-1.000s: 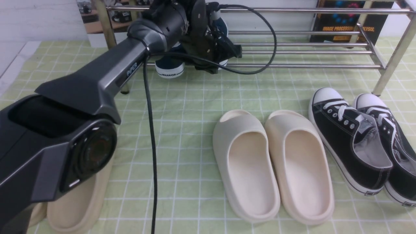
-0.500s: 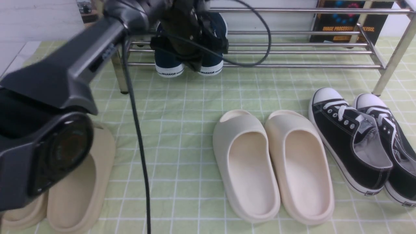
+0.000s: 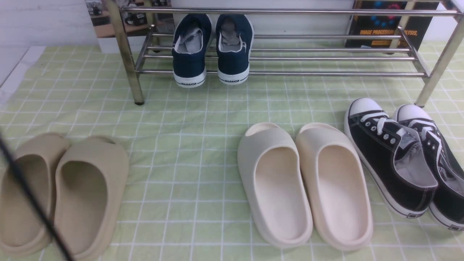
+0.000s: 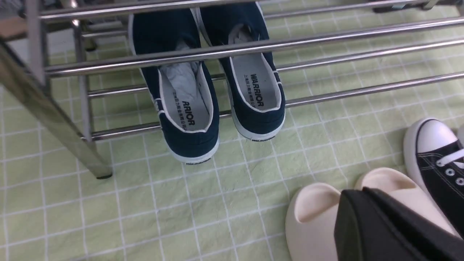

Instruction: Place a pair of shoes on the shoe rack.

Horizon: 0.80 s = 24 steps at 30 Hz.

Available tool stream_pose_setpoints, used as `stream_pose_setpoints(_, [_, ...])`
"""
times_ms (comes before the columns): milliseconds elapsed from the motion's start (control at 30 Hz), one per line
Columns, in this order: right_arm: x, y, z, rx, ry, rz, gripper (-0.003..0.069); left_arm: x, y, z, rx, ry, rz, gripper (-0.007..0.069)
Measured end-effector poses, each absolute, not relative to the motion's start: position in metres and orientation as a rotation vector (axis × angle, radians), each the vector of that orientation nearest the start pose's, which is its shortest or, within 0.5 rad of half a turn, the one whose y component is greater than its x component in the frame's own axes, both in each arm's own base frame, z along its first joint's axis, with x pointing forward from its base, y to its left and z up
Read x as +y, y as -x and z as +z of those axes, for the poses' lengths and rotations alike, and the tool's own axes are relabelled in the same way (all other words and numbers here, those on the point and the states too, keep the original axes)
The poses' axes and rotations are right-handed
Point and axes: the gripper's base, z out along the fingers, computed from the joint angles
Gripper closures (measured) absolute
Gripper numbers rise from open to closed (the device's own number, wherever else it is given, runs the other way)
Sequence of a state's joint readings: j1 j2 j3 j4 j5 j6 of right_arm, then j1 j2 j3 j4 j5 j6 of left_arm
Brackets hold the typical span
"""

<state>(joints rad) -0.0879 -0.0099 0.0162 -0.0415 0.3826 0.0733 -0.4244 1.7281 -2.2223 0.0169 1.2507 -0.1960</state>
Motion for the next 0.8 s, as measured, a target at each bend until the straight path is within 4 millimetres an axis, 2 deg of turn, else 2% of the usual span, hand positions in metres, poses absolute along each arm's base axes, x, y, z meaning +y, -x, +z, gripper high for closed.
stream_pose_setpoints(133, [-0.006, -0.052, 0.174, 1.868, -0.126, -0.051, 0.0419, -0.129, -0.291, 0.505, 2.238, -0.251, -0.311, 0.0638])
stream_pose_setpoints(167, [-0.006, -0.052, 0.174, 1.868, -0.126, -0.051, 0.0419, -0.122, -0.275, 0.504, 2.254, -0.238, -0.307, 0.0638])
stream_pose_setpoints(267, [-0.006, -0.052, 0.174, 1.868, -0.126, -0.051, 0.0419, -0.107, -0.245, 0.505, 2.255, -0.213, -0.310, 0.0638])
stream_pose_setpoints(300, [-0.006, -0.052, 0.174, 1.868, -0.126, -0.051, 0.0419, -0.102, -0.233, 0.504, 2.254, -0.209, -0.311, 0.0638])
stream_pose_setpoints(333, [-0.006, -0.052, 0.174, 1.868, -0.126, -0.051, 0.0419, -0.103, -0.235, 0.502, 2.262, -0.210, -0.309, 0.0638])
stream_pose_setpoints(367, [-0.006, -0.052, 0.174, 1.868, -0.126, -0.051, 0.0419, -0.093, -0.213, 0.498, 2.257, -0.199, -0.316, 0.0638])
stream_pose_setpoints(433, [-0.006, -0.052, 0.174, 1.868, -0.126, -0.051, 0.0419, -0.082, -0.189, 0.492, 2.235, -0.174, -0.335, 0.0638])
stream_pose_setpoints(467, [-0.006, -0.052, 0.174, 1.868, -0.126, -0.051, 0.0419, -0.081, -0.185, 0.494, 2.220, -0.169, -0.342, 0.0638])
stream_pose_setpoints(500, [-0.006, -0.052, 0.174, 1.868, -0.126, -0.051, 0.0419, -0.073, -0.168, 0.485, 2.201, -0.135, -0.366, 0.0638])
stream_pose_setpoints(533, [-0.006, -0.052, 0.174, 1.868, -0.126, -0.051, 0.0419, -0.070, -0.163, 0.486, 2.187, -0.131, -0.373, 0.0638])
stream_pose_setpoints(567, [-0.006, -0.052, 0.174, 1.868, -0.126, -0.051, 0.0419, -0.063, -0.147, 0.478, 2.163, -0.103, -0.396, 0.0638])
stream_pose_setpoints(600, [-0.006, -0.052, 0.174, 1.868, -0.126, -0.051, 0.0419, -0.063, -0.146, 0.474, 2.171, -0.101, -0.394, 0.0638])
stream_pose_setpoints(633, [-0.006, -0.052, 0.174, 1.868, -0.126, -0.051, 0.0419, -0.055, -0.129, 0.467, 2.143, -0.086, -0.412, 0.0638])
stream_pose_setpoints(667, [-0.006, -0.052, 0.174, 1.868, -0.126, -0.051, 0.0419, -0.055, -0.128, 0.463, 2.149, -0.084, -0.411, 0.0638])
stream_pose_setpoints(700, [-0.006, -0.052, 0.174, 1.868, -0.126, -0.051, 0.0419, -0.049, -0.116, 0.455, 2.148, -0.071, -0.419, 0.0638])
stream_pose_setpoints(733, [-0.006, -0.052, 0.174, 1.868, -0.126, -0.051, 0.0419, -0.049, -0.114, 0.454, 2.148, -0.067, -0.422, 0.0638])
stream_pose_setpoints(800, [-0.006, -0.052, 0.174, 1.868, -0.126, -0.051, 0.0419, -0.041, -0.097, 0.441, 2.165, -0.042, -0.441, 0.0638])
